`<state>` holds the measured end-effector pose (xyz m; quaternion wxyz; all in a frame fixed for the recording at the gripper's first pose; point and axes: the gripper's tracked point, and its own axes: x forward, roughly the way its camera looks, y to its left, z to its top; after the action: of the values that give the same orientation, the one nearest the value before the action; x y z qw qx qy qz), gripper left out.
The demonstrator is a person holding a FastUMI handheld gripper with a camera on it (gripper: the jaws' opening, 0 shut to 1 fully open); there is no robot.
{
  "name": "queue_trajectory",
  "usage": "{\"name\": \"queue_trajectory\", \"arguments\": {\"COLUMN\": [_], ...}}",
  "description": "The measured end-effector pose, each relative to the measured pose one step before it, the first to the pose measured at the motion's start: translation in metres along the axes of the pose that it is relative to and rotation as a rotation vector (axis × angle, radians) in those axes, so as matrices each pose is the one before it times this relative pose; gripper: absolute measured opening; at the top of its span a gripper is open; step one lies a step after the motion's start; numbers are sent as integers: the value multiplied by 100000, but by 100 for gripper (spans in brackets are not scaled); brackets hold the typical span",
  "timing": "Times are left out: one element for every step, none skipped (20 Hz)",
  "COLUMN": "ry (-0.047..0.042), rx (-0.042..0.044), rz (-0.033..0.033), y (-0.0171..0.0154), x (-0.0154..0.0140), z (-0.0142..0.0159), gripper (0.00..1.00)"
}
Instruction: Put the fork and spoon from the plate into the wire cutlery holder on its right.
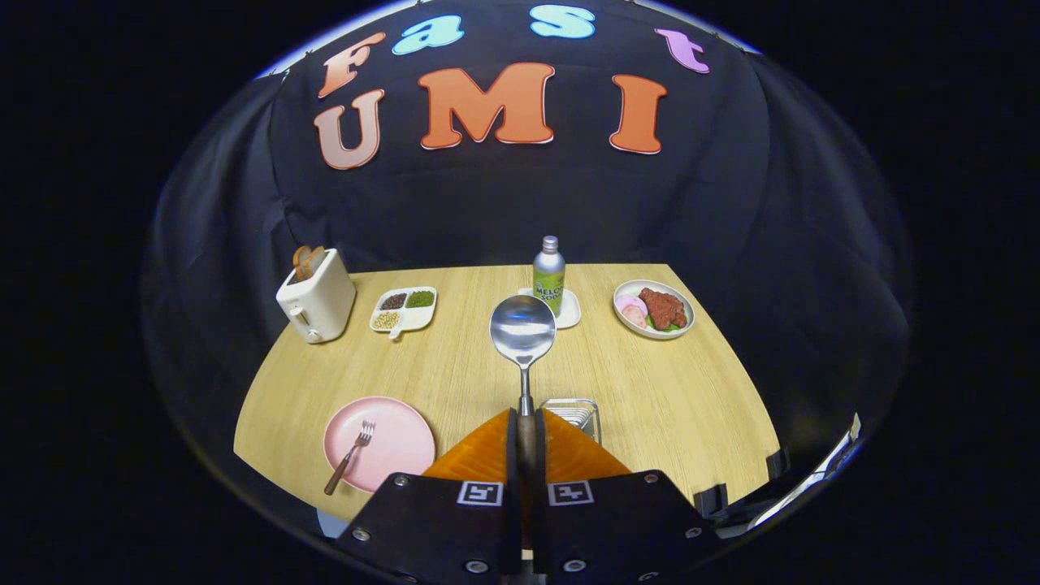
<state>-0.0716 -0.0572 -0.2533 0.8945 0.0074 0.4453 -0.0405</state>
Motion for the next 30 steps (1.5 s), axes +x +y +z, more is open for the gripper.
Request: {"name": "queue_trajectory", "arguments": {"ry": [1773,1790,2376,1714,2648,1781,2838,2146,2250,2146,2208,1887,1877,1959,2213,1622,1579,973,680,766,754,620,447,-25,-564,-472,-623,-1318,-1583,-1347], "rx": [-292,-280,-1024,-789,-995,-754,-716,-261,120,-336,-471,-814,-386,-565,-477,-764,-612,-866,-572,-521,-176,-316,-94,244,114,-395,-413,181,606,918], "rz": [-163,-279,-462,-547,-524,-131,-242,522,98,154,-528,-328,-394,241,177,407,-68,85,-38,174,-44,35,-168,530,-34,-424,-456,12,-206,145], "y": [-488,-466,-575,-535,-251,-353,-253,30,-150,-135,-136,-252,-231,46,-85,-137,-121,-5,76,99,-11,-12,-65,97,117,-56,-75,94,110,16], "x": [234,200,365,329,278,385,444,511,457,641,585,448,332,234,203,273,233,315,268,354,231,244,183,107,163,207,102,224,49,-17], "z": [-380,-561,-584,-462,-1011,-536,-727,-638,-598,-517,-471,-423,-256,-441,-462,-376,-320,-156,-4,18,47,-9,62,170,261,128,233,425,450,322], "gripper": [6,6,6,6,6,6,6,6,6,6,6,6,6,6,6,6,6,7,7,6,7,8,8,8,8,8,8,8,8,8]}}
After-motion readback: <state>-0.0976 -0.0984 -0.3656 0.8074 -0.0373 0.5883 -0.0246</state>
